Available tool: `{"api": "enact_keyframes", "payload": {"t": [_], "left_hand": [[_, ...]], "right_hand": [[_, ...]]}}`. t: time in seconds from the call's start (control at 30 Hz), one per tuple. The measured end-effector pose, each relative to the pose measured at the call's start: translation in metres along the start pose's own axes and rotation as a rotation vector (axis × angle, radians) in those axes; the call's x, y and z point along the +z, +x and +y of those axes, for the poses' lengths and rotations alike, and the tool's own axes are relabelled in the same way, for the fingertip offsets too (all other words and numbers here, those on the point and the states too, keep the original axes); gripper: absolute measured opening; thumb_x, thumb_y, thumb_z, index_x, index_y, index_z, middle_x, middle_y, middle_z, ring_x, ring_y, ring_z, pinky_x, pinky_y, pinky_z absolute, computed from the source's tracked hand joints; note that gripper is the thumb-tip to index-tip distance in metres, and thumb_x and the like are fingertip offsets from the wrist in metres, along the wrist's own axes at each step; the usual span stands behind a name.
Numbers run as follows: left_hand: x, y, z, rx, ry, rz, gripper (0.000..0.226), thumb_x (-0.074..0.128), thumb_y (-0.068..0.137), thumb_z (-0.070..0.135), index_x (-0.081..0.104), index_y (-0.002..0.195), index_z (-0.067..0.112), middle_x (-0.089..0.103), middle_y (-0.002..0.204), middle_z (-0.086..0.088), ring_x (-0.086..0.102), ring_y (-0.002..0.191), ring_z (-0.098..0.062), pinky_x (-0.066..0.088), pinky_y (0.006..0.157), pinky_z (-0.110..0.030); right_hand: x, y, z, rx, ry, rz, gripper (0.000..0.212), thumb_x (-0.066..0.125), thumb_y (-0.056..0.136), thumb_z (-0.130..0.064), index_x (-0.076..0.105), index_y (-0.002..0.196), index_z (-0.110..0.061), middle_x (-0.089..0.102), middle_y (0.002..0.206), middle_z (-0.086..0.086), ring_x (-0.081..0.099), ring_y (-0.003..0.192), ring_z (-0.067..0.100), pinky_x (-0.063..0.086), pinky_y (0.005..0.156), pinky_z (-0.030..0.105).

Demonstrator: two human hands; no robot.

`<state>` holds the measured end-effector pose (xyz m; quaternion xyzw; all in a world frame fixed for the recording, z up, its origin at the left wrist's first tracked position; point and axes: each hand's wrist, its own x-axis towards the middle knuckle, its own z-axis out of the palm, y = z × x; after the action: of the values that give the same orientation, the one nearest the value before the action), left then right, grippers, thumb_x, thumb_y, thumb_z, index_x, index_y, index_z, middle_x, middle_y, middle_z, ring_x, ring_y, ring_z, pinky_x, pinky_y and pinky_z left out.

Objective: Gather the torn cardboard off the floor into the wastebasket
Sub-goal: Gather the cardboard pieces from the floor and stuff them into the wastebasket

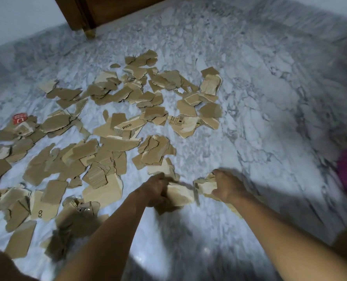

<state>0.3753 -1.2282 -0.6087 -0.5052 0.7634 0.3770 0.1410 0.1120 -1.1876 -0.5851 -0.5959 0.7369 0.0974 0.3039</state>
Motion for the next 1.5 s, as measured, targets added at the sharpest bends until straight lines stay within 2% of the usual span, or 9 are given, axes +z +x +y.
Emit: {"api": "enact_keyframes", "payload": {"t": [0.07,0.17,0.33,0.53,0.67,1.03,1.27,1.4,1.5], "left_hand": [[-0.016,0.003,-0.002,0.008,-0.004,0.005,0.081,0.076,0.061,0.054,0.047,0.136,0.046,0.041,0.139,-0.002,0.036,0.133,-0.027,0.035,0.113,-0.046],[-0.041,0.009,0.005,-0.03,0.183,0.021,0.066,0.074,0.068,0.054,0.055,0.128,0.032,0.036,0.139,-0.005,0.034,0.131,-0.03,0.037,0.107,-0.049],[-0.039,0.024,0.011,-0.026,0.408,0.028,0.067,0.072,0.082,0.034,0.042,0.141,0.027,0.005,0.162,0.004,0.019,0.142,-0.033,0.037,0.109,-0.052],[-0.034,0.023,0.008,-0.032,0.495,0.106,0.061,0.068,0.083,0.044,0.045,0.138,0.033,0.03,0.147,-0.004,0.03,0.13,-0.03,0.034,0.105,-0.049],[-0.036,0.021,0.008,-0.001,0.483,0.096,0.062,0.07,0.081,0.044,0.046,0.138,0.036,0.008,0.161,0.005,0.023,0.136,-0.034,0.031,0.106,-0.051],[-0.042,0.027,0.01,-0.029,0.424,0.06,0.063,0.075,0.076,0.042,0.051,0.134,0.039,0.003,0.162,0.004,0.027,0.137,-0.033,0.031,0.109,-0.046],[-0.044,0.032,0.009,0.01,0.558,0.09,0.067,0.071,0.072,0.056,0.051,0.133,0.036,0.035,0.142,-0.002,0.031,0.127,-0.029,0.031,0.105,-0.045],[-0.05,0.022,0.01,0.041,0.224,0.098,0.057,0.078,0.065,0.046,0.064,0.117,0.027,0.05,0.115,0.001,0.051,0.111,-0.022,0.042,0.088,-0.033],[-0.067,0.003,0.004,0.017,-0.14,0.163,0.063,0.081,0.068,0.031,0.059,0.127,0.025,0.058,0.109,0.006,0.058,0.105,-0.019,0.044,0.084,-0.025]], "right_hand": [[-0.004,0.004,0.0,0.006,-0.005,-0.039,0.061,0.071,0.081,-0.025,0.047,0.137,-0.023,0.056,0.135,0.007,0.058,0.122,0.029,0.051,0.096,0.037],[-0.006,0.009,-0.002,0.022,-0.013,-0.046,0.065,0.075,0.08,-0.025,0.048,0.139,-0.022,0.056,0.136,0.008,0.058,0.122,0.028,0.051,0.097,0.037],[-0.002,0.017,-0.001,0.023,-0.058,-0.069,0.069,0.079,0.078,-0.025,0.047,0.139,-0.022,0.055,0.136,0.007,0.059,0.121,0.028,0.051,0.097,0.037],[-0.009,0.021,-0.001,0.072,-0.161,-0.091,0.074,0.08,0.079,-0.039,0.043,0.142,-0.028,0.055,0.137,0.003,0.056,0.125,0.026,0.05,0.097,0.037],[-0.009,0.02,-0.002,0.075,-0.18,-0.083,0.072,0.08,0.079,-0.041,0.045,0.14,-0.027,0.055,0.136,0.003,0.057,0.124,0.026,0.048,0.097,0.037],[-0.004,0.02,0.002,0.055,-0.162,-0.055,0.067,0.081,0.078,-0.036,0.048,0.135,-0.025,0.059,0.131,0.001,0.06,0.119,0.026,0.051,0.092,0.036],[0.001,0.016,0.002,0.046,-0.156,0.001,0.063,0.078,0.078,-0.03,0.048,0.133,-0.025,0.062,0.127,0.0,0.063,0.114,0.025,0.053,0.087,0.034],[0.002,0.011,0.004,0.014,-0.138,0.013,0.06,0.076,0.079,-0.03,0.049,0.132,-0.022,0.062,0.127,0.003,0.063,0.113,0.026,0.053,0.086,0.034],[-0.012,0.011,0.004,0.043,0.031,-0.093,0.081,0.082,0.076,-0.04,0.043,0.144,-0.02,0.053,0.143,0.006,0.055,0.126,0.026,0.049,0.096,0.033]]}}
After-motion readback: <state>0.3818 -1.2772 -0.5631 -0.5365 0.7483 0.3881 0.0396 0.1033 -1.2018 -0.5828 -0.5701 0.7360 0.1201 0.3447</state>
